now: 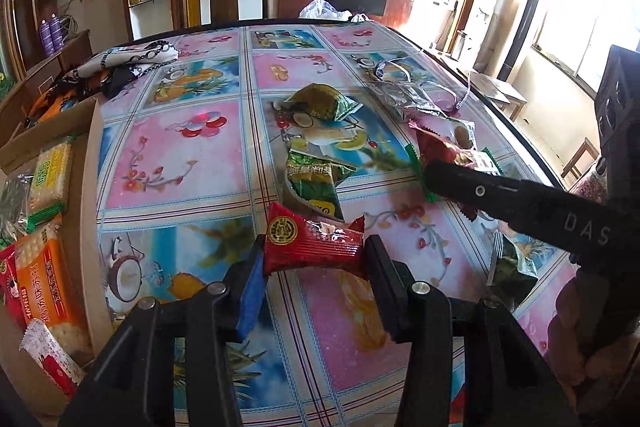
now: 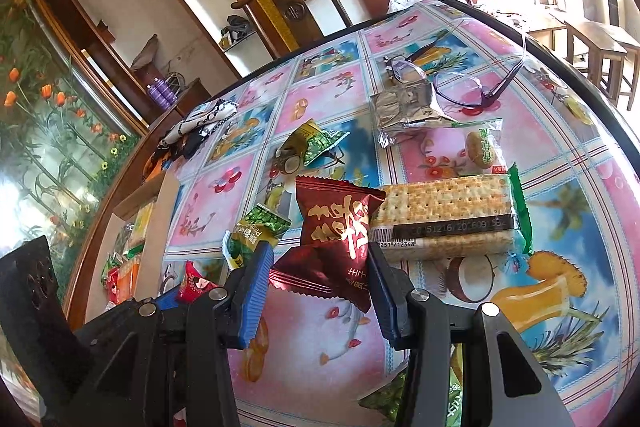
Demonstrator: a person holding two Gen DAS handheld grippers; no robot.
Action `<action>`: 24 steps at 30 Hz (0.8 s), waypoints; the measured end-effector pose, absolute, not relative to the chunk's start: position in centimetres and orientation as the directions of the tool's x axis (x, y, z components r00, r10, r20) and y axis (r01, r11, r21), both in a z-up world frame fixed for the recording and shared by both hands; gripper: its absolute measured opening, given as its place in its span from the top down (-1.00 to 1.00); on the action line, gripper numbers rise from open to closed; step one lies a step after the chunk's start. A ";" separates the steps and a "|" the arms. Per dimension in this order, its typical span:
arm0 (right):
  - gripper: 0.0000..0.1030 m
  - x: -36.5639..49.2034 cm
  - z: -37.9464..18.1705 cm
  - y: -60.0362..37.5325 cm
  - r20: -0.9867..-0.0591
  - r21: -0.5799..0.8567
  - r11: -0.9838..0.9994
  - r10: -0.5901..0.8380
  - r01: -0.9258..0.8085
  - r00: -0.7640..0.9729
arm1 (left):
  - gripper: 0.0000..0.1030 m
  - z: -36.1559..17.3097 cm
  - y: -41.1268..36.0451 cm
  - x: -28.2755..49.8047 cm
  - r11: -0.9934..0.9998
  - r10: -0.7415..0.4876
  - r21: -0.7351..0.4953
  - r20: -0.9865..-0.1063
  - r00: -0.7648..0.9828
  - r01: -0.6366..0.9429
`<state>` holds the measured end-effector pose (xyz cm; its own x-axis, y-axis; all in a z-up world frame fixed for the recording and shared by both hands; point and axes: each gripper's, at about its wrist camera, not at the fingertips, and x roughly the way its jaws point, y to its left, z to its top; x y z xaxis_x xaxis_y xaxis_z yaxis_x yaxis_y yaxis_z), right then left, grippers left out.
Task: Organize snacks
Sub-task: 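Grasp the dark red pack with the right gripper while the left gripper grasps a red square pack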
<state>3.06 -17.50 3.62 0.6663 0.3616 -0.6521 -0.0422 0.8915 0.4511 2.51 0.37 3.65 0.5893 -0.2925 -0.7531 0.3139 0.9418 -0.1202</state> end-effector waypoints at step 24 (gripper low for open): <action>0.03 2.9 3.9 -16.0 -0.641 0.389 0.917 0.336 -0.085 0.690 | 0.10 5.3 1.4 1.9 0.930 -0.340 -0.163 -0.717 0.608 0.328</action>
<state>2.93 -16.04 3.90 0.6900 0.3357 -0.6413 -0.0850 0.9174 0.3888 1.91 1.39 5.26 0.6083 -0.3402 -0.7171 0.3280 0.9305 -0.1632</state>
